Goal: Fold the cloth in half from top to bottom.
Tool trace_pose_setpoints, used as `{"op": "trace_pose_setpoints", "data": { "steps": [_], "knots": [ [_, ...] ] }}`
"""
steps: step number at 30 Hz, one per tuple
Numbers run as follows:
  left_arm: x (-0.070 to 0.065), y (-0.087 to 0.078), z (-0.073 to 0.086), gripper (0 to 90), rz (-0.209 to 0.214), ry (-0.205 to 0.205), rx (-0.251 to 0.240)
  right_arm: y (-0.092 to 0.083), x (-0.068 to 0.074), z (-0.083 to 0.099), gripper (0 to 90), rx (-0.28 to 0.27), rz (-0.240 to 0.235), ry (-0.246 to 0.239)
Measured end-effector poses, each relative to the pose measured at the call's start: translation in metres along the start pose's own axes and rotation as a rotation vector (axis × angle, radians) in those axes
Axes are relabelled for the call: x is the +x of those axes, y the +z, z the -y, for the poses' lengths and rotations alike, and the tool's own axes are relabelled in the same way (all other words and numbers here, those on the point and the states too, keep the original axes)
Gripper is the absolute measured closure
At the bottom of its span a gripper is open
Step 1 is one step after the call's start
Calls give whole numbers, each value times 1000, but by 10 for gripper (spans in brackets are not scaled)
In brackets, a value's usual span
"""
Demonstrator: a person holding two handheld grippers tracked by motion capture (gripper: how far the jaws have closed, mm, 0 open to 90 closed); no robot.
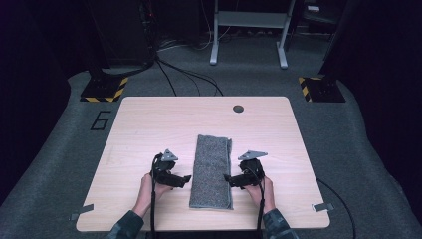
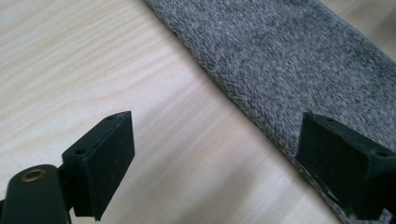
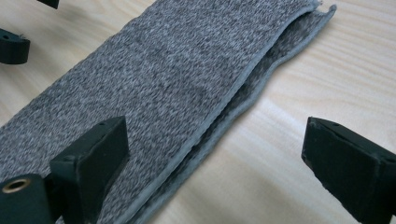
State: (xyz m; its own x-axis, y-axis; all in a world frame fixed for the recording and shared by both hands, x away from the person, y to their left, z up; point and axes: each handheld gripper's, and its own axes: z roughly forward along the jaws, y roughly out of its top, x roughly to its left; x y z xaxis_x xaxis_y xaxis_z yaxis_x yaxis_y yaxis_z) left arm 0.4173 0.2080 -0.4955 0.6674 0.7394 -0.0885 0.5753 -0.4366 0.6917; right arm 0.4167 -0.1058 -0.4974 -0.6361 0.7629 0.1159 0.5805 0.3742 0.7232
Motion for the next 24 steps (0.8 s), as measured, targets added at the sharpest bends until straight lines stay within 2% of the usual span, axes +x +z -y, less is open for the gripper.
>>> {"op": "trace_pose_setpoints", "data": {
  "steps": [3, 6, 7, 8, 11, 12, 16, 18, 19, 20, 23, 24],
  "knots": [
    [4, 1, -8, 109, -6, 9, 9, 3, -2, -7, 68, 10, 2, 4],
    [15, 5, -20, 109, -17, 2, 10, 7, -7, -16, 71, 14, -3, 1],
    [15, 5, -20, 108, -17, 2, 10, 7, -7, -16, 71, 14, -3, 1],
    [21, 8, -26, 108, -16, -15, 1, 9, -10, -19, 70, 24, -8, 10],
    [28, 11, -32, 108, -23, -20, 6, 11, -13, -23, 69, 25, -15, 24],
    [34, 15, -38, 96, -25, -41, -9, 12, -16, -28, 68, 19, -10, 17],
    [45, 25, -50, 65, -39, -61, 7, 20, -23, -37, 56, 35, -11, 22],
    [50, 30, -56, 60, -44, -66, 13, 25, -26, -41, 27, 49, -3, 28],
    [50, 30, -56, 59, -44, -66, 13, 28, -27, -43, 14, 56, -15, 37],
    [53, 36, -61, 55, -34, -84, 21, 31, -30, -45, 0, 62, -21, 25],
    [55, 42, -66, 55, -45, -89, 19, 37, -33, -49, 0, 70, -11, 24],
    [58, 48, -70, 59, -36, -100, 21, 42, -38, -52, 0, 75, -10, 49]
  ]
}}
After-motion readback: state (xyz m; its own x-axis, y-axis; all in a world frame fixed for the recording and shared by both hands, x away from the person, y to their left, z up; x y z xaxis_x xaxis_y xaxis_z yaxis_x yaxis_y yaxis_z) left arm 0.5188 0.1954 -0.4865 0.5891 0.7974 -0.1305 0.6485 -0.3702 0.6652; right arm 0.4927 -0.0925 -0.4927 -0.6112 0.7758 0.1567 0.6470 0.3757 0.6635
